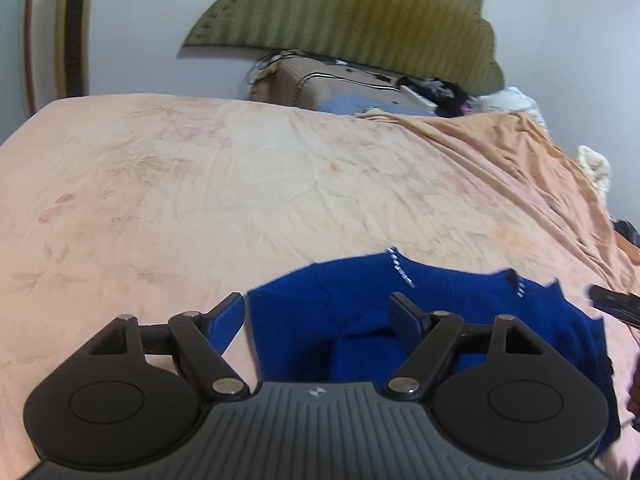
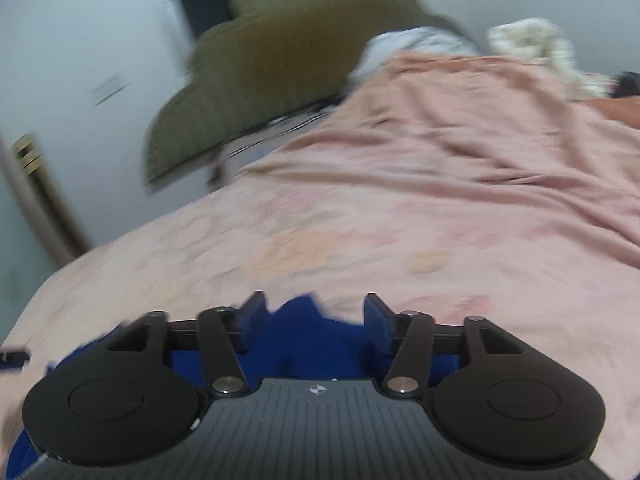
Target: Fold small clothes
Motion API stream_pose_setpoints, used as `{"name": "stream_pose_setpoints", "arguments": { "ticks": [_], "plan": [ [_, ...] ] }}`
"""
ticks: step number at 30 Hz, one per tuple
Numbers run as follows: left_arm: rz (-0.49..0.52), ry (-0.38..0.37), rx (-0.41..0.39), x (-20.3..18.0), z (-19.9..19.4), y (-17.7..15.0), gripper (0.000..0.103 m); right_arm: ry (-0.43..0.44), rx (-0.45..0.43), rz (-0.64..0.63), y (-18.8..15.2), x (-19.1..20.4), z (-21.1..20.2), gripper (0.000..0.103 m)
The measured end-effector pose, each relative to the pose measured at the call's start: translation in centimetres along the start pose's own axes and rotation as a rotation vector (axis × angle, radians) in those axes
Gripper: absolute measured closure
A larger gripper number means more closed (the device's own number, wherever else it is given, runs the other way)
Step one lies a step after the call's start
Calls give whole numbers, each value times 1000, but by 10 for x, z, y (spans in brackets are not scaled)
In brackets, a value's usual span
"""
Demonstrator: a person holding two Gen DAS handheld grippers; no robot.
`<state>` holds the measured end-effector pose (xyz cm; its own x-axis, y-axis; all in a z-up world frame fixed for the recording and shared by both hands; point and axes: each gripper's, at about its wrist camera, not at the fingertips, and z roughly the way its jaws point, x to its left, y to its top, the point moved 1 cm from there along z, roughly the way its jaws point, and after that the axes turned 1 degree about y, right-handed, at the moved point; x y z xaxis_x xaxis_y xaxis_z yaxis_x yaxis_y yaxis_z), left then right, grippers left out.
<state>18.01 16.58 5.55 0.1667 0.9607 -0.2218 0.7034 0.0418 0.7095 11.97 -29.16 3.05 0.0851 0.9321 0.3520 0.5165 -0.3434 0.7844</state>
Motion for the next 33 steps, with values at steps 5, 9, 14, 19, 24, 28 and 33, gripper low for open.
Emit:
{"name": "stream_pose_setpoints", "arguments": {
  "ticks": [5, 9, 14, 19, 24, 28, 33],
  "plan": [
    [235, -14, 36, -36, 11, -7, 24, 125, 151, -45, -6, 21, 39, 39],
    [588, 68, -25, -89, 31, -26, 24, -28, 128, -76, -8, 26, 46, 38],
    [779, 293, -78, -123, 88, -29, 23, -112, 119, -146, -6, 21, 50, 31],
    [414, 448, -47, -74, 93, 23, 24, -249, 89, -137, -7, 6, 41, 30],
    [302, 290, -47, -36, 20, 4, 24, -185, -6, -178, -14, 12, -17, 13],
    [235, 63, 22, -20, -30, -47, 24, -150, -11, -172, -32, 8, -62, 13],
    [174, -92, 50, -18, -55, -95, 24, -133, 32, -151, -66, 5, -104, 13]
  ]
}}
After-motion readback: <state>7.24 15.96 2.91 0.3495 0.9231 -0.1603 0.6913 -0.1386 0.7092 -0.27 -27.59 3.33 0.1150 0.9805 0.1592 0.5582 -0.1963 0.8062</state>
